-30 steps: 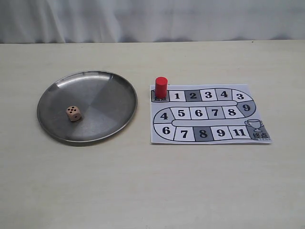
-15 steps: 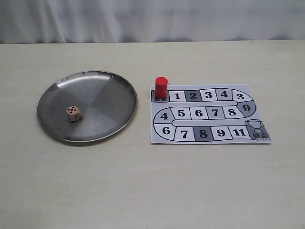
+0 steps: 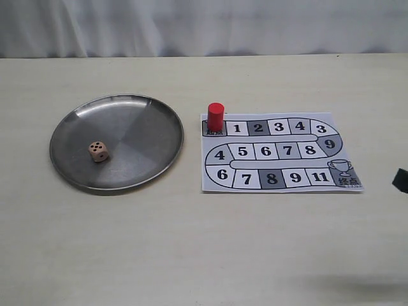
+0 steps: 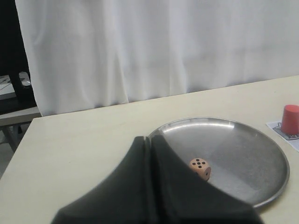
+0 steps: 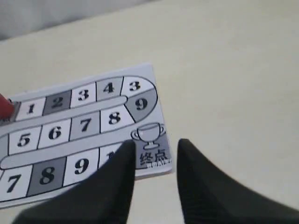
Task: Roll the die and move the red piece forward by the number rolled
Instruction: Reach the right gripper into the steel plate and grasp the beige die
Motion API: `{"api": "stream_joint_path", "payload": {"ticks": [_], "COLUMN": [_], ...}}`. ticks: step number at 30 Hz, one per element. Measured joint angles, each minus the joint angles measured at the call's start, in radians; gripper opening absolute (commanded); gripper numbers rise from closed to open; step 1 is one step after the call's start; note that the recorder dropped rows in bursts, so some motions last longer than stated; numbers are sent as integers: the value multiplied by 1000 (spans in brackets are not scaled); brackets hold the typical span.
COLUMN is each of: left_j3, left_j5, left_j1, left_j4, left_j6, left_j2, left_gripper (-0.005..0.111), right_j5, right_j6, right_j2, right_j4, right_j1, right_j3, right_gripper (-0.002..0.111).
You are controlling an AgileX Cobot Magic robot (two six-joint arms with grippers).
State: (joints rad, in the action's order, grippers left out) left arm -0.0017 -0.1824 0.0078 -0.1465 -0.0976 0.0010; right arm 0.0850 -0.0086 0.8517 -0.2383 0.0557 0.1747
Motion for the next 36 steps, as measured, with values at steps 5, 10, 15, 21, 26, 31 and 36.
{"api": "stream_joint_path", "payload": {"ticks": [5, 10, 15, 21, 26, 31, 36], "left_j3": [0, 0, 0, 0, 0, 0, 0], "left_j5": [0, 0, 0, 0, 0, 0, 0], "left_j1": [0, 0, 0, 0, 0, 0, 0], "left_j4": [0, 0, 0, 0, 0, 0, 0], "left_j6": [0, 0, 0, 0, 0, 0, 0], "left_j2": [0, 0, 0, 0, 0, 0, 0], "left_gripper": [0, 0, 0, 0, 0, 0, 0], "right_j5": [-10, 44, -26, -203, -310, -355, -366], "right_j6": [19, 16, -29, -109, -159, -177, -182], "right_j2": [287, 511, 667, 851, 1042, 1252, 1449], "right_j4": [-2, -2, -2, -2, -2, -2, -4], "right_j1": [-69, -366, -540, -698, -782, -825, -831], "right_j3": [128, 306, 536, 848, 1110, 1342, 1542], "right_gripper": [70, 75, 75, 75, 75, 75, 75]}}
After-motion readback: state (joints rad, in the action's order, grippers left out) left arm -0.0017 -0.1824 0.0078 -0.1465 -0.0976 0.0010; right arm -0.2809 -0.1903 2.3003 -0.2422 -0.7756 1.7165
